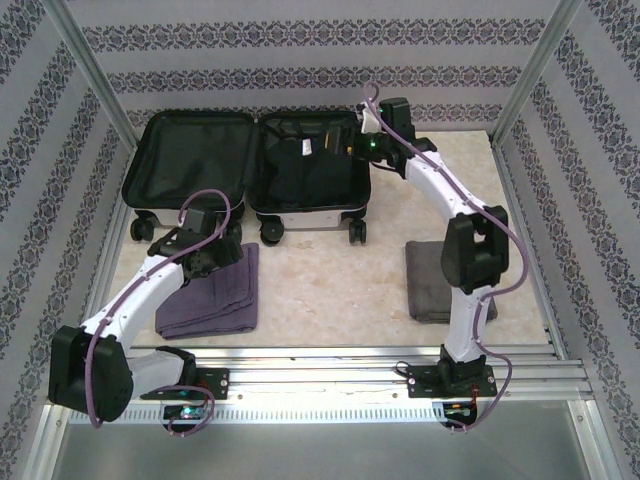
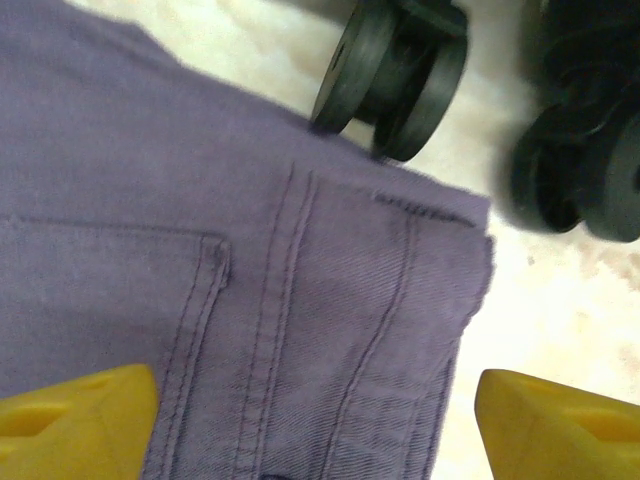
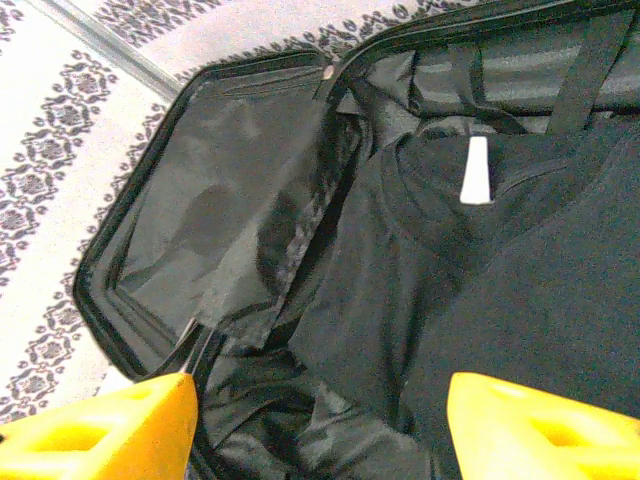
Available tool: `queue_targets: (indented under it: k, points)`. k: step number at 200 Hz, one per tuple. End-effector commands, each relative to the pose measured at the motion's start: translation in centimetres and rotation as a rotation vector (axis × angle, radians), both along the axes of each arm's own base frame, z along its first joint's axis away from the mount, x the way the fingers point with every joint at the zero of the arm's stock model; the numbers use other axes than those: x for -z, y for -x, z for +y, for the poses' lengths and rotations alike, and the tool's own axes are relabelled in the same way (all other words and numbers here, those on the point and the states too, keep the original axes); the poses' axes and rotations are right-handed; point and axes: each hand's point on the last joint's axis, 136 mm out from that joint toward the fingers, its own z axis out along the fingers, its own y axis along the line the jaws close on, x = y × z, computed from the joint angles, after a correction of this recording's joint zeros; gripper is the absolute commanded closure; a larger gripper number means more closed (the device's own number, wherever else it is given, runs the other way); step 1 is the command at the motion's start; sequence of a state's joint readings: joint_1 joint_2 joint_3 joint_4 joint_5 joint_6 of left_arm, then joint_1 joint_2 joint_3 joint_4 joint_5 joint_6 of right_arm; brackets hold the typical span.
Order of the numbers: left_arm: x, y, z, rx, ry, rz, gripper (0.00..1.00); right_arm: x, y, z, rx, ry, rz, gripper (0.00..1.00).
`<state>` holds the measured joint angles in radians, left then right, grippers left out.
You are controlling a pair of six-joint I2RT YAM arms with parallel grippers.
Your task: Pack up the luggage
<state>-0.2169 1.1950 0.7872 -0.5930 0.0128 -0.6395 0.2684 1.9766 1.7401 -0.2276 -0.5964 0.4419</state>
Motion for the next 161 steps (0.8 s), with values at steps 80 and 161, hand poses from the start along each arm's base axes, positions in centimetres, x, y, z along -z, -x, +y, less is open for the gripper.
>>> queue_targets:
  k: [80,161]
  points:
    - [6.3,2.3,-5.9,0.122,0.056,0.196,0.2,4.0,5.9,-0.4,-0.036,0.029,0.054,0.33]
    - [8.3,2.6,-16.0,0.363,0.154,0.247,0.2,4.7,7.3,-2.2,0.003,0.03,0.076,0.33]
